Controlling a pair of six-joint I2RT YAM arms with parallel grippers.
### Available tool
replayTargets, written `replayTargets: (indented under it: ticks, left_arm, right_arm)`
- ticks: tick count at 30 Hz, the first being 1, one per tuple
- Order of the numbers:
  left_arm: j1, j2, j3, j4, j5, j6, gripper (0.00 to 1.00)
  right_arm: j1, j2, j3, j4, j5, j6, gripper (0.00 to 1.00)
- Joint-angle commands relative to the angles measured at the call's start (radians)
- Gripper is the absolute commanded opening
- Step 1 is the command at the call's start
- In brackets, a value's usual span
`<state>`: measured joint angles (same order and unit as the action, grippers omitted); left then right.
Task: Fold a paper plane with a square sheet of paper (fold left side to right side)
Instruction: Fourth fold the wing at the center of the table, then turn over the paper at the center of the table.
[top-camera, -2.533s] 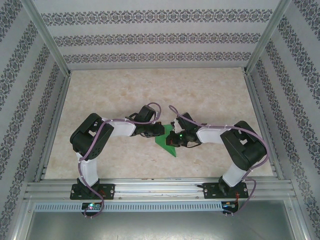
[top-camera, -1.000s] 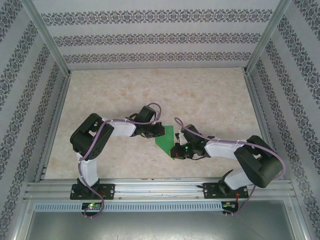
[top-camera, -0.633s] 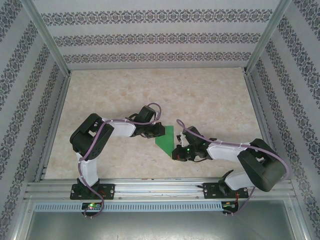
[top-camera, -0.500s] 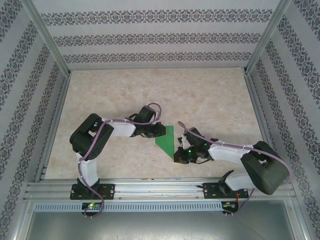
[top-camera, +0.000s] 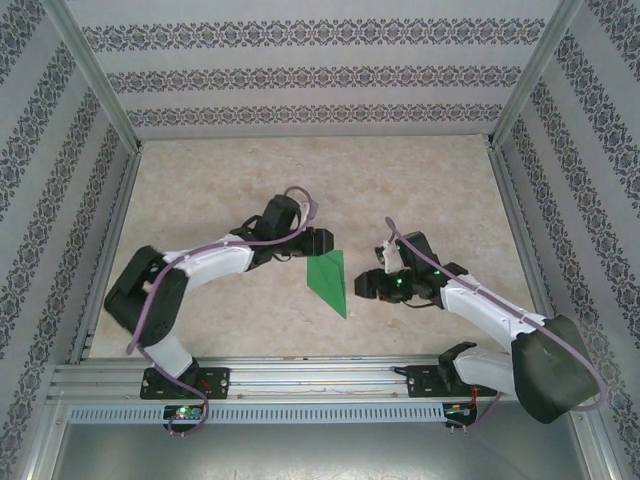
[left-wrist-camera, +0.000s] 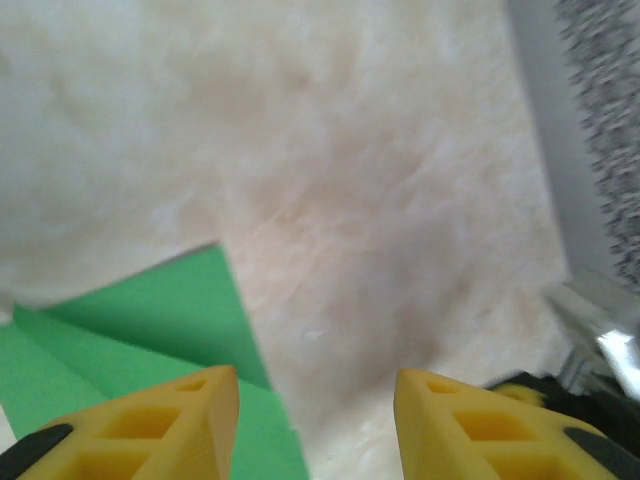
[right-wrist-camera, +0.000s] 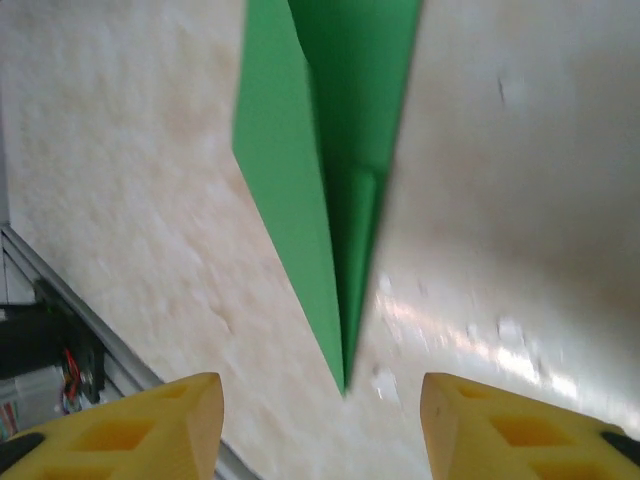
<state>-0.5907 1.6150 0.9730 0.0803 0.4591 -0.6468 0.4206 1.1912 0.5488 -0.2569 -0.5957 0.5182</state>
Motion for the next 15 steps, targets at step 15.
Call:
replayTargets:
  ticks: [15]
  left_arm:
    - [0.117, -0.407, -0.323, 0.047, -0.120, 0.046, 0.52]
  right_arm:
    - [0.031, 0.396, 0.157, 0.262, -0.128, -0.156, 0.53]
